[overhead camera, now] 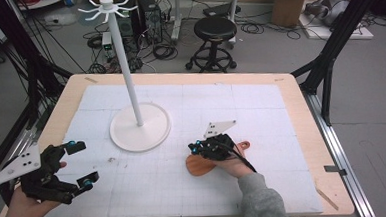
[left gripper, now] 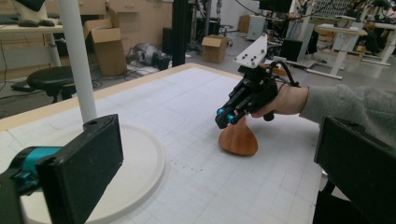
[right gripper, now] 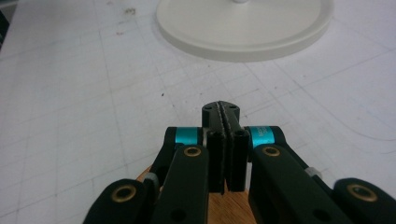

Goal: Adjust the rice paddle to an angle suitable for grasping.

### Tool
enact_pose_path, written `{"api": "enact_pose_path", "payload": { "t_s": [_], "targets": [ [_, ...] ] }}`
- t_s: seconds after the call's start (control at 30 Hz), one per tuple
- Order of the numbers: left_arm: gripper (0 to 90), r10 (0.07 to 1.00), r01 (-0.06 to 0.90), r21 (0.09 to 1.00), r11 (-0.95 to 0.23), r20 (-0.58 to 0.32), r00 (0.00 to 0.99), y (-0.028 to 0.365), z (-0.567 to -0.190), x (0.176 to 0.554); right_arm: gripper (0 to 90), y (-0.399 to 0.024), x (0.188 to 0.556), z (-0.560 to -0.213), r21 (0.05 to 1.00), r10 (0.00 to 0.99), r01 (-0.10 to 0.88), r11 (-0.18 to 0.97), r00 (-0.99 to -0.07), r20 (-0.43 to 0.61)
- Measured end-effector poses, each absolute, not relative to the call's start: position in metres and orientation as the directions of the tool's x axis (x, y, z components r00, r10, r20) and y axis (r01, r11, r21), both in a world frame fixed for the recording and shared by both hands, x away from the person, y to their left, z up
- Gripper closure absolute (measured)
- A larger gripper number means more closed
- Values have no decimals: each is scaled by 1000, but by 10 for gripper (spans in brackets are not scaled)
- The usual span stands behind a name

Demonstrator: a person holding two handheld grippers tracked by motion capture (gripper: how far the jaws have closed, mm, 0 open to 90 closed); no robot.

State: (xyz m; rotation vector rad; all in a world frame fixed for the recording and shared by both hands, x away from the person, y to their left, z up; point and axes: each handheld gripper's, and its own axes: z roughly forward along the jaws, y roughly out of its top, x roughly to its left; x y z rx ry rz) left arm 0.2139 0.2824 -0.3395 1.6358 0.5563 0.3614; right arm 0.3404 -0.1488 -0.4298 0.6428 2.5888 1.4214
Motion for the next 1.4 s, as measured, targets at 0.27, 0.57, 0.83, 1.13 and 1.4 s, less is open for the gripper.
{"api": "enact_pose_path", "payload": {
  "t_s": [0.27,0.57,0.83,1.13,1.4],
  "targets": [
    [17,556,155,985,-79,-85,827,283,-342,212,887,-144,345,-434,809,425,334,483,-898,117],
    [17,559,159,984,-84,-85,825,284,-343,211,887,-139,350,-440,787,428,347,511,-896,118],
    [17,564,163,983,-90,-84,821,285,-344,207,887,-136,353,-442,781,422,340,525,-900,109],
    [17,583,168,982,-92,-83,808,290,-346,202,886,-128,357,-444,759,406,338,557,-908,106],
    [17,587,173,981,-92,-87,805,290,-347,202,887,-125,358,-446,735,404,350,581,-908,113]
  ]
}}
